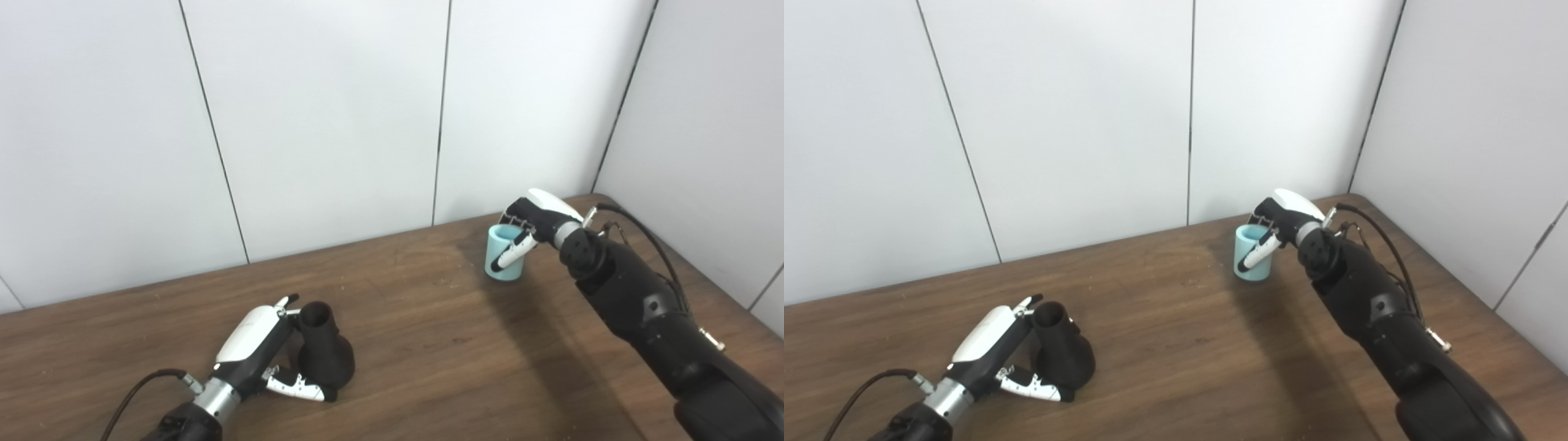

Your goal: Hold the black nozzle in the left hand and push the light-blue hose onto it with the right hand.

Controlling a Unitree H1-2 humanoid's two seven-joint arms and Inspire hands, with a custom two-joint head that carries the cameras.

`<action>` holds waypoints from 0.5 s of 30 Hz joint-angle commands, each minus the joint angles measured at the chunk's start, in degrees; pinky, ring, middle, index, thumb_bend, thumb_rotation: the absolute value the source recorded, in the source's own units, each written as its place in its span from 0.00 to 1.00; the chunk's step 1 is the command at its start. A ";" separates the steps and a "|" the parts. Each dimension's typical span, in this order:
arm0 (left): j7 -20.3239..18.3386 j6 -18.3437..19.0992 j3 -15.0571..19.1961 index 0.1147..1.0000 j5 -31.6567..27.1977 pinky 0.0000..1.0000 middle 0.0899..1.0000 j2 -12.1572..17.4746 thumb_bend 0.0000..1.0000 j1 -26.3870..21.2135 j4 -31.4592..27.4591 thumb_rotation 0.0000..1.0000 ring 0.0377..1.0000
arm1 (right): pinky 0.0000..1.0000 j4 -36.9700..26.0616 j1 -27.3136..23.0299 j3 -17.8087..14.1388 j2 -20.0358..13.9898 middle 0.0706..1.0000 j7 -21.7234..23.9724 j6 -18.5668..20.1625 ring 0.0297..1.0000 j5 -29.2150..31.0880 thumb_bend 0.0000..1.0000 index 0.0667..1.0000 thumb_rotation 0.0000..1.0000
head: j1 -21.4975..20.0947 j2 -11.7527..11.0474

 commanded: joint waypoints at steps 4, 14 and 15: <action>-6.18 5.60 -3.05 0.43 5.46 1.00 0.43 3.36 0.53 6.02 4.06 0.00 0.61 | 0.44 -2.08 -2.46 -1.21 -2.36 0.45 -1.37 -3.98 0.45 0.34 0.52 0.43 0.00 | 0.31 0.26; -7.01 5.78 -3.19 0.43 4.95 1.00 0.43 2.77 0.53 5.61 4.36 0.00 0.60 | 0.44 -15.23 -3.32 -2.90 0.97 0.44 -1.23 -1.02 0.46 0.12 0.52 0.44 0.00 | 2.78 0.89; -7.12 5.89 -3.19 0.43 4.92 1.00 0.43 2.74 0.53 5.57 4.26 0.00 0.60 | 0.44 -16.33 -3.39 -3.00 1.29 0.44 -1.12 -0.71 0.46 0.09 0.52 0.44 0.00 | 3.07 0.93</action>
